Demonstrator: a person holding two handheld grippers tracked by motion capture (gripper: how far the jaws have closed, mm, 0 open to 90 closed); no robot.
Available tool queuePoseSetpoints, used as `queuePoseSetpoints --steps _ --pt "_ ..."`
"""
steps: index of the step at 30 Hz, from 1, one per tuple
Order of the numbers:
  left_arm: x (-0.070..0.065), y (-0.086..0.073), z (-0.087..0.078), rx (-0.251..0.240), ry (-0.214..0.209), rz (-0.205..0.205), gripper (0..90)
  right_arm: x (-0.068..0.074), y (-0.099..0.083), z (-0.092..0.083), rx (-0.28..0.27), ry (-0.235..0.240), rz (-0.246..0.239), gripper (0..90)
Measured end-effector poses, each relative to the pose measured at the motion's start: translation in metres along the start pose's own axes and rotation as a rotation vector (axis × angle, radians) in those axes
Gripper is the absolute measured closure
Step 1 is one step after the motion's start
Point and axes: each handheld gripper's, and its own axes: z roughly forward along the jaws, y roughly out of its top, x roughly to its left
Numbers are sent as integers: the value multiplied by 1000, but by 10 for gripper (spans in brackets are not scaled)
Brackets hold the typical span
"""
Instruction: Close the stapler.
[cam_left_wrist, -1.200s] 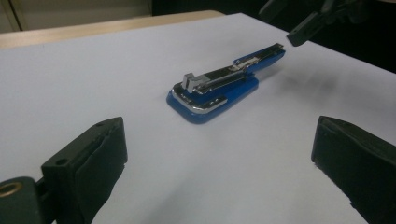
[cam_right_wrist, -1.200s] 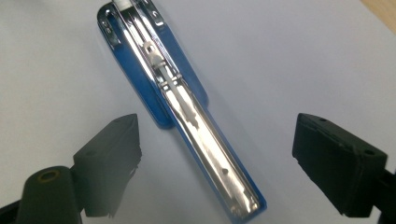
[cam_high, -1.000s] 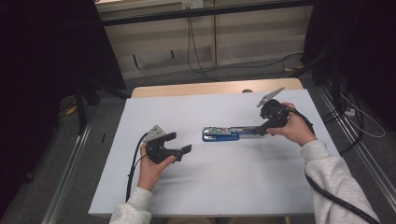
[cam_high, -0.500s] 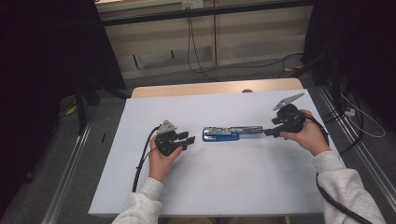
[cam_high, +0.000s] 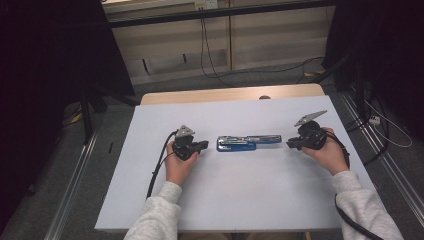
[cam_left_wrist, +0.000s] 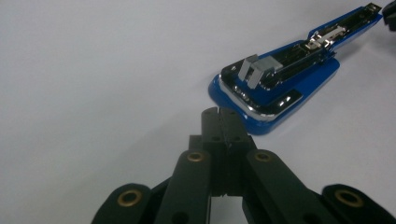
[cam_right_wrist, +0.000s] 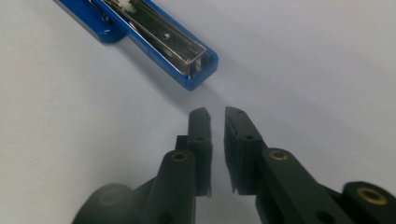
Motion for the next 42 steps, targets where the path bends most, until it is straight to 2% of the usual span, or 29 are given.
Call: queuePoseSetpoints --steps 5,9,14,18,22,32,37,42 --pt "-3 7 16 31 20 16 900 2 2 7 7 -15 -2 890" --pt "-3 10 24 47 2 18 900 2 2 10 3 -5 11 900" --pt "-7 14 33 67 4 28 900 3 2 14 -1 3 10 900" --pt "-7 15 35 65 15 27 900 4 4 16 -10 13 -2 900" --pt "-6 14 36 79 8 13 900 5 6 17 -4 12 -6 900" --pt "-6 14 36 80 11 13 900 6 7 20 -11 27 -9 900" --pt "-6 15 36 86 16 6 900 5 10 18 -40 38 -4 900" --pt "-7 16 36 94 25 19 900 10 16 16 -83 55 -12 885"
